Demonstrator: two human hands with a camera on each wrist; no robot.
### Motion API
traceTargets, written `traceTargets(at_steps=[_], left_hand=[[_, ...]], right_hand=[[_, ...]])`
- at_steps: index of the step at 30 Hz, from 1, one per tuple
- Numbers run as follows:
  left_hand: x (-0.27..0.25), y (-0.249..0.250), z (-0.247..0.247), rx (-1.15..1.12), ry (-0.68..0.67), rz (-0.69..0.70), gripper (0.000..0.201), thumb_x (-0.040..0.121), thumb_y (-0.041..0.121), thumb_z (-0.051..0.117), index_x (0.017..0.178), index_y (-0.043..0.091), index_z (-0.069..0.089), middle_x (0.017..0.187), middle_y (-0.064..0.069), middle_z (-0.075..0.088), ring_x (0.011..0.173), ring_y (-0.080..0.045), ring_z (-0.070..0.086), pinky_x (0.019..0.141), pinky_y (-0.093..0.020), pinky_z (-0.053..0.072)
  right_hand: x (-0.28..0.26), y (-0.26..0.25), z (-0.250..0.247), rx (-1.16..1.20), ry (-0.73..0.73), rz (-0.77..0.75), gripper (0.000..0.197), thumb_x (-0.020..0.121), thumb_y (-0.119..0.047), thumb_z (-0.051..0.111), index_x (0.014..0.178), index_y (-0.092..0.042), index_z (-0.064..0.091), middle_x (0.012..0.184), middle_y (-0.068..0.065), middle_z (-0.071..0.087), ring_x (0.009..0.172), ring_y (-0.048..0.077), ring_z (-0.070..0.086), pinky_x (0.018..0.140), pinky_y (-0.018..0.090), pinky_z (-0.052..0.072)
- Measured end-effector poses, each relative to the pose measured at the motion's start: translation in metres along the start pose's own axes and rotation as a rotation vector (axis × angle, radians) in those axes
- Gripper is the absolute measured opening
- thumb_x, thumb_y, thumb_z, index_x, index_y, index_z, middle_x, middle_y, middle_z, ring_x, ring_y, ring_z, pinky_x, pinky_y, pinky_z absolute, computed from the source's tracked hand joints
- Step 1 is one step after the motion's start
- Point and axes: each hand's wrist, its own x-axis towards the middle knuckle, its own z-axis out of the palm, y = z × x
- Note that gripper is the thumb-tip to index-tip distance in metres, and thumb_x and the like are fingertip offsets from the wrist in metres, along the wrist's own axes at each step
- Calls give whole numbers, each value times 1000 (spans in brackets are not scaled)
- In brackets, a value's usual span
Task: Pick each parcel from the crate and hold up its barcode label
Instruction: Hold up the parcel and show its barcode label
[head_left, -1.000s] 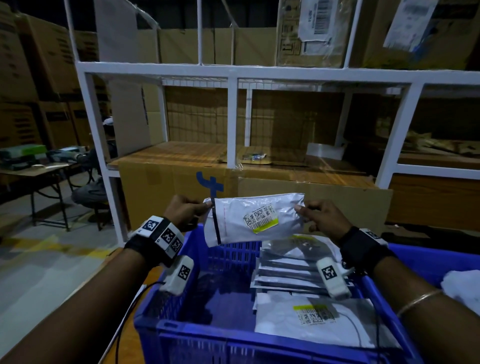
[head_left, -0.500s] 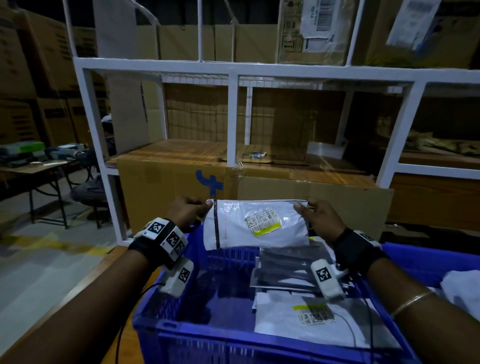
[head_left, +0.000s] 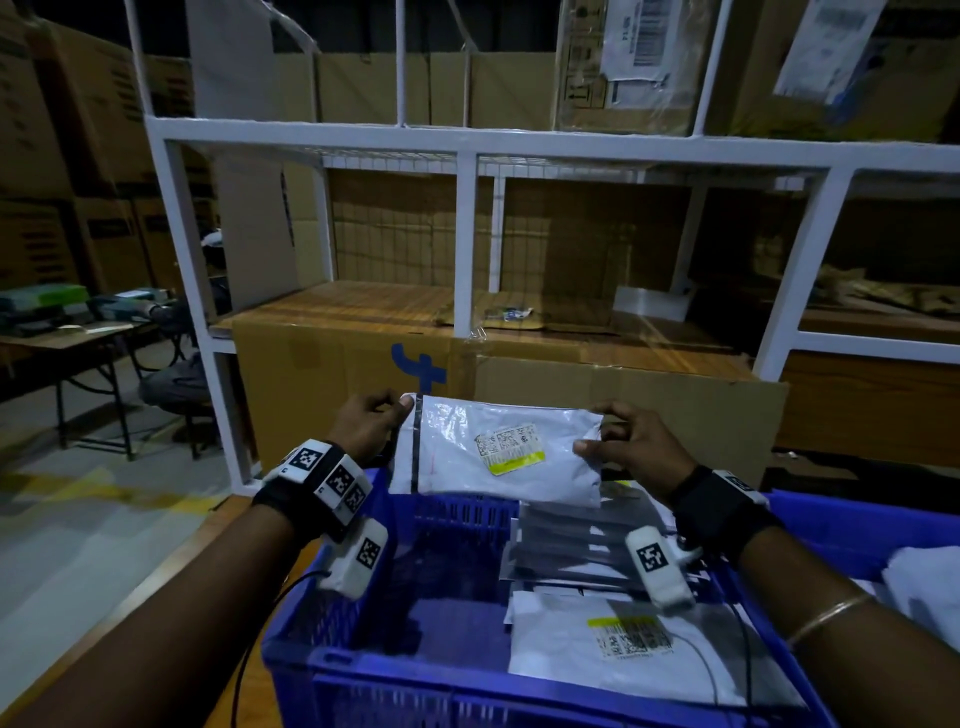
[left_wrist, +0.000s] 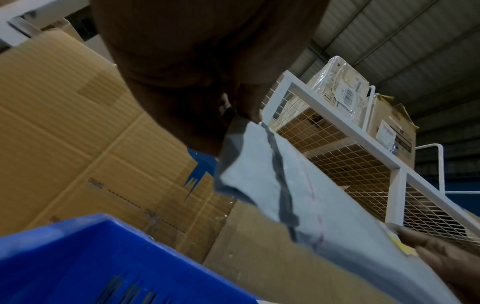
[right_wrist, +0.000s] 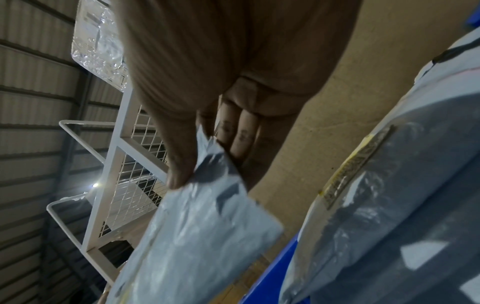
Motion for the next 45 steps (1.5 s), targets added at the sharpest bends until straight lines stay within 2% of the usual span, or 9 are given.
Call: traceTargets(at_steps=[6, 13, 18, 27, 30, 32, 36, 42, 45], left_hand=[[2, 0, -5, 39, 25, 15, 27, 99, 24, 53, 76, 10, 54, 66, -16, 52, 60, -25, 54, 48, -27, 44], [-4, 10, 3, 288, 7, 56, 14, 87, 31, 70, 87, 19, 62, 88, -6, 66, 77, -26, 61, 62, -32, 51], [-15, 33, 20, 444, -207, 201, 60, 72, 36, 83, 124, 18, 62, 120, 10, 59, 107, -12, 57, 86, -27, 45], [-13, 55, 51, 455, -361, 340, 46, 68, 44, 82, 96, 9, 72, 93, -9, 73, 89, -19, 69, 85, -48, 54], [-5, 52, 50, 380, -325, 331, 63, 61, 54, 77, 81, -5, 65, 84, -30, 64, 72, -18, 59, 68, -39, 48], [-8, 54, 47, 323, -290, 319, 34, 74, 33, 80, 70, 3, 64, 71, -24, 62, 67, -18, 57, 64, -33, 43], [-13, 53, 39, 138, -215, 275, 9, 84, 6, 71, 81, 12, 66, 61, 9, 66, 57, -4, 61, 49, -16, 43], [-13, 50, 37, -59, -195, 157, 10, 88, 8, 67, 94, 14, 64, 86, -7, 69, 74, -21, 65, 67, -34, 54], [-17, 53, 35, -62, -210, 162, 17, 86, 8, 69, 101, 8, 61, 91, -13, 66, 78, -26, 63, 70, -38, 50]], right_hand=[[-5, 0, -4, 28, -53, -5, 57, 73, 16, 73, 120, -13, 57, 82, 21, 47, 78, 29, 54, 56, 29, 56], [2, -15, 3, 57, 16, -76, 34, 87, 13, 60, 116, -6, 60, 79, 0, 69, 62, 6, 66, 50, 21, 50], [9, -40, 8, -187, -144, -212, 18, 92, 8, 57, 106, 3, 67, 89, 1, 72, 78, 4, 68, 69, 20, 53], [20, -72, 37, -320, -342, -302, 20, 89, 10, 59, 109, 9, 65, 101, 14, 69, 81, 0, 65, 80, 17, 53], [20, -65, 41, -276, -294, -298, 20, 90, 4, 63, 105, -7, 68, 98, 13, 70, 84, 8, 66, 77, 26, 55], [16, -56, 41, -215, -200, -202, 23, 90, -7, 68, 109, -20, 66, 102, 12, 71, 87, 16, 68, 67, 33, 57], [7, -31, 46, -51, -137, -100, 35, 85, -8, 73, 117, -12, 61, 101, 22, 69, 77, 18, 69, 53, 26, 52], [-1, -6, 66, -161, -230, -23, 33, 87, -25, 73, 117, -13, 65, 105, 8, 73, 95, 22, 70, 69, 42, 56], [-1, -5, 73, -245, -211, -96, 23, 88, -21, 72, 77, -7, 58, 61, 0, 62, 64, 15, 65, 68, 52, 56]])
